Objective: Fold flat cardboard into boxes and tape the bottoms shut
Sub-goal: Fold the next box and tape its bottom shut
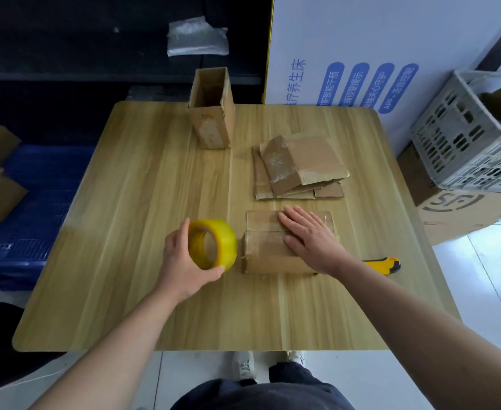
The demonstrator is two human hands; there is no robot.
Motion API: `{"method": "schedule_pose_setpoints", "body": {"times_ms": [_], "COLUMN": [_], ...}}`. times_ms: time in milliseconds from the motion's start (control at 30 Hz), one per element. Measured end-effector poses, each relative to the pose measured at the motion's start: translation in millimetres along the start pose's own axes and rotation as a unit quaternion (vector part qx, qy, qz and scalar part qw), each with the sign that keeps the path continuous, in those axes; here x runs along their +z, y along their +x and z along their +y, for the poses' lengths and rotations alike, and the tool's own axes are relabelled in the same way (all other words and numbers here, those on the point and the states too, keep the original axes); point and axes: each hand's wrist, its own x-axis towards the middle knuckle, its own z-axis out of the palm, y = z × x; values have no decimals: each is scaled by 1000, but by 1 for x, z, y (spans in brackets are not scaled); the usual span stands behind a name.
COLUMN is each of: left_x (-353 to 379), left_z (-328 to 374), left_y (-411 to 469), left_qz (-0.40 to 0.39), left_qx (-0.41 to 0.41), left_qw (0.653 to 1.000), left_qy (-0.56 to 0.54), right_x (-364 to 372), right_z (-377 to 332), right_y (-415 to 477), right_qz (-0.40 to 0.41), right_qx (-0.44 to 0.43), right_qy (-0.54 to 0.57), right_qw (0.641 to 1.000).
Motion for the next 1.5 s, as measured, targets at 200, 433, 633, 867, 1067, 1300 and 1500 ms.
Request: {"method": "schedule_pose_setpoints", "body": {"times_ms": [200,433,633,867,1067,1300,1500], "left_x": [-21,1,10,14,6,17,27], "left_z": [62,107,110,120,123,109,107], "left_y": [-1,1,12,7,12,13,13], "left_qz": [15,-51,-92,-71,-100,-169,-145], "left_qx": [75,89,50,100,120,65,80], "left_qw": [978,960,955,987,984,976,984], "left_qy": [-196,-260,-277,-102,-83,-120,-72], "right_x": [-3,-4,-27,-61,-61,-48,-40], "right_z": [-1,8,1,-33,-19,-7,-14], "right_y": [1,13,2,-12,-16,-22,-19], "right_qz": [2,-17,51,51,26,77,92], "right_qx": [9,16,145,86,107,184,225], "right_qy": [42,176,482,555,637,683,750], "right_qw": [999,984,863,826,763,703,616]}}
